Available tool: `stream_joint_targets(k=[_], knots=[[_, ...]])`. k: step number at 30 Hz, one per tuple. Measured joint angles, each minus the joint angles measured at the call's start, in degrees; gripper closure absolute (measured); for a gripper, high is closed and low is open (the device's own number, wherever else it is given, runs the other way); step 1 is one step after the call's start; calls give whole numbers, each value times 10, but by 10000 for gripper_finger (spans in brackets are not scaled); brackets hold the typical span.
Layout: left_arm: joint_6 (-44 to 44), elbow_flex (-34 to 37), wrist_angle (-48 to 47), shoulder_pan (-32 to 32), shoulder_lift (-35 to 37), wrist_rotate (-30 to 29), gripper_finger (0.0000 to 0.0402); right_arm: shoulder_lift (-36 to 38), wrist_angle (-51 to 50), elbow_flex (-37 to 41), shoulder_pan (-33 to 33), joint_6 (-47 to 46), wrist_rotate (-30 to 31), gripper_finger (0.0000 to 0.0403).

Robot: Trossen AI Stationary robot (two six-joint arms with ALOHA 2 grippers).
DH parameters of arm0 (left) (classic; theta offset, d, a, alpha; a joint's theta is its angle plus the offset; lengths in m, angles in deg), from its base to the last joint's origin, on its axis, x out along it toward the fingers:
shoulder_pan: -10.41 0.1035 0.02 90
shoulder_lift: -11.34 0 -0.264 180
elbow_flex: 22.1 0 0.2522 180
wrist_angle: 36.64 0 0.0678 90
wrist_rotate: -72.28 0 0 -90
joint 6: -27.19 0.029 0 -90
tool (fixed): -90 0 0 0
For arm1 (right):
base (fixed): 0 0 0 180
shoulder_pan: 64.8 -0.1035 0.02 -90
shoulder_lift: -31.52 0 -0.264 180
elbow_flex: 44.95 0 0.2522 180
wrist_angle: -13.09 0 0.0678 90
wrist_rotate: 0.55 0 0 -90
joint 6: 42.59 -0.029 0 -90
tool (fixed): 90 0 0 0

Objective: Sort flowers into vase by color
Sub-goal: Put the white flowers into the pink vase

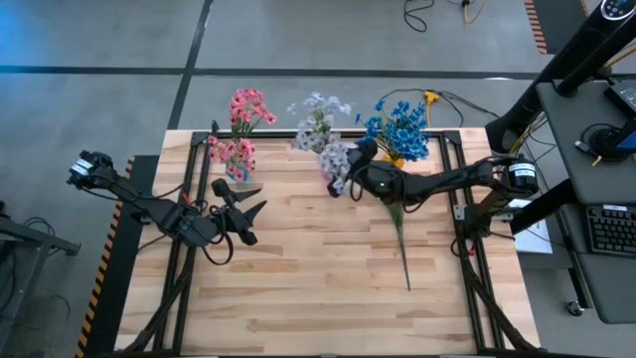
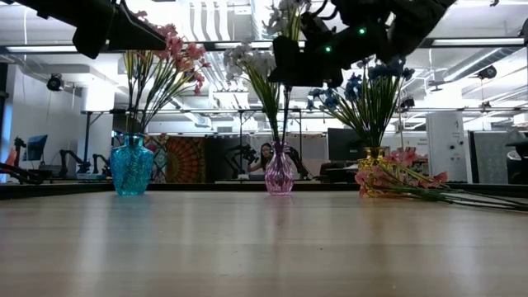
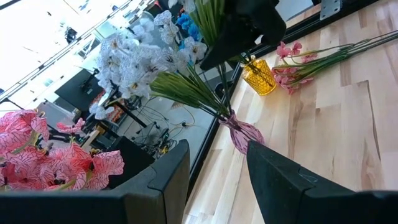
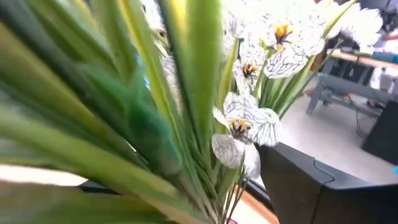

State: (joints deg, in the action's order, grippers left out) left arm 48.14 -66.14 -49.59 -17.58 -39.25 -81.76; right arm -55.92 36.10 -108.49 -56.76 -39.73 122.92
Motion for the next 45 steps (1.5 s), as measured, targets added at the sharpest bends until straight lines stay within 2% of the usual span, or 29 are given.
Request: stream_joint_targets(k=[4,12,19,30,45], knots=[[0,0,0,0,0,0,259,0,-77,-31,0,-9,13,165],[0,0,0,0,0,0,259,0,-124,-57,0,-13,13,142],[0,0,0,0,0,0,259,3,-221,-89,0,-36,12,121],[0,0,0,0,0,0,259,4,-357,-149,0,-52,12,115],[0,0,0,0,0,0,259,21,-426,-157,-5,-68,11,115]])
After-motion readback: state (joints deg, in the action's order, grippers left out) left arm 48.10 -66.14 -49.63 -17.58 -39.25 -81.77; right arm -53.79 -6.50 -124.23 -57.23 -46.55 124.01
